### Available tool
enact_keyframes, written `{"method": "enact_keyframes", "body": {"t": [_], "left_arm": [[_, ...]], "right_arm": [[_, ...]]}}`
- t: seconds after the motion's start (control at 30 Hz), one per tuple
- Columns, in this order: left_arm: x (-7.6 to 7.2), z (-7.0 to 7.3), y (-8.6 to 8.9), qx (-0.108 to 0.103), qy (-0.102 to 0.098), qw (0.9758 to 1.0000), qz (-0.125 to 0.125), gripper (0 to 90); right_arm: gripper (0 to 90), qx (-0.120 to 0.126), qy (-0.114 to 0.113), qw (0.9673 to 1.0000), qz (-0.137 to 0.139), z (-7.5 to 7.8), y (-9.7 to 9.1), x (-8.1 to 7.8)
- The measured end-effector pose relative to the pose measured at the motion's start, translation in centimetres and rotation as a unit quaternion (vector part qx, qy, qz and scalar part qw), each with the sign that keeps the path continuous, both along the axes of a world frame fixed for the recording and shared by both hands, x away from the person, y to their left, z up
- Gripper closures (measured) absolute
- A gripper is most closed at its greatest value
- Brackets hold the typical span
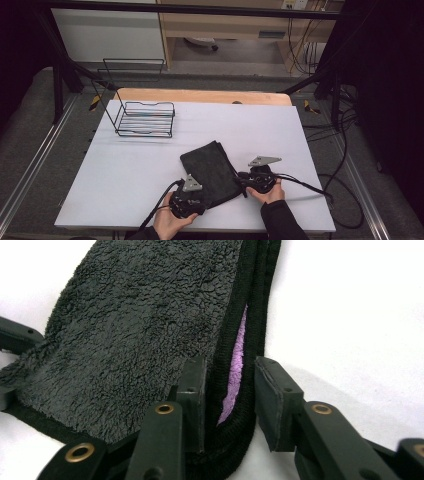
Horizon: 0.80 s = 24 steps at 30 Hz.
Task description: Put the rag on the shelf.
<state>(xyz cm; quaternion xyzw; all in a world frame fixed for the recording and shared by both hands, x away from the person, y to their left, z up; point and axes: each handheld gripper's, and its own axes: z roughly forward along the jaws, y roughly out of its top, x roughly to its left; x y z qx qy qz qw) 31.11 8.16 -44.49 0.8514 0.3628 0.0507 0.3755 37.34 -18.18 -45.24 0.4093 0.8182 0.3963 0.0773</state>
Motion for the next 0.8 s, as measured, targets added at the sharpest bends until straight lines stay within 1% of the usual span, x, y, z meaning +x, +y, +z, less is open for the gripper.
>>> {"method": "enact_keyframes", "body": {"t": [0.03,0.07,0.1,0.13,0.17,0.2,0.27,0.33,0.4,0.43,0.5,0.53,0.57,0.6,0.63,0.67,0.7,0.73,0.8], "left_arm": [[0.0,0.0,-0.1,0.003,-0.002,1.0000,0.000,63.4],[0.0,0.1,-0.2,0.006,-0.005,1.0000,0.002,70.9],[0.0,0.1,-0.3,0.011,-0.009,0.9999,0.005,76.2],[0.1,0.1,-0.3,0.016,-0.012,0.9998,0.005,76.2],[0.2,0.1,-0.3,0.016,-0.010,0.9998,0.005,80.0],[0.2,0.1,-0.3,0.017,-0.012,0.9998,0.004,80.0],[0.1,0.1,-0.3,0.021,-0.016,0.9996,0.000,83.5],[0.2,0.2,-0.3,0.022,-0.018,0.9996,-0.002,84.9],[0.4,0.2,-0.2,0.019,-0.011,0.9997,-0.006,85.4],[0.5,0.3,-0.1,0.015,-0.007,0.9998,-0.007,85.9],[0.7,0.4,0.1,0.017,-0.001,0.9998,-0.013,86.2],[0.8,0.5,0.2,0.017,-0.001,0.9997,-0.017,86.3],[0.8,0.6,0.3,0.019,-0.001,0.9996,-0.020,86.4],[0.9,0.7,0.3,0.021,-0.002,0.9995,-0.023,86.4],[0.9,0.9,0.4,0.022,-0.003,0.9994,-0.025,86.5],[0.9,1.0,0.5,0.023,-0.005,0.9994,-0.027,86.5],[0.8,1.2,0.7,0.026,-0.007,0.9992,-0.029,86.6],[0.8,1.4,0.8,0.028,-0.008,0.9991,-0.032,86.6],[0.9,1.8,1.5,0.028,-0.008,0.9989,-0.036,86.7]], "right_arm": [[68.7,0.000,0.000,1.0000,0.000,0.0,0.0,0.0],[71.0,0.003,0.004,1.0000,-0.001,0.0,0.0,0.0],[72.7,0.005,0.005,1.0000,-0.001,0.0,0.0,0.0],[72.7,0.005,0.005,1.0000,-0.001,0.0,0.0,0.0],[75.4,0.006,0.006,1.0000,-0.001,0.1,0.0,0.0],[75.4,0.006,0.006,1.0000,-0.001,0.1,0.0,0.0],[79.8,0.007,0.007,0.9999,-0.002,0.2,0.1,-0.1],[80.5,0.009,0.008,0.9999,-0.002,0.3,0.0,-0.1],[80.5,0.010,0.008,0.9999,-0.001,0.3,0.0,-0.1],[79.6,0.012,0.007,0.9999,0.001,0.5,-0.1,-0.1],[76.6,0.013,0.003,0.9999,0.006,0.7,-0.2,-0.1],[76.6,0.013,0.003,0.9999,0.006,0.7,-0.2,-0.1],[71.2,0.016,-0.003,0.9998,0.007,0.9,-0.4,-0.3],[68.7,0.016,-0.006,0.9998,0.008,1.0,-0.5,-0.4],[65.7,0.021,-0.011,0.9997,0.006,1.2,-0.6,-0.5],[65.7,0.021,-0.011,0.9997,0.006,1.2,-0.6,-0.5],[60.3,0.030,-0.022,0.9993,0.006,1.4,-0.7,-0.7],[60.3,0.030,-0.022,0.9993,0.006,1.4,-0.7,-0.7],[54.8,0.036,-0.033,0.9988,0.005,1.6,-0.8,-0.7]]}}
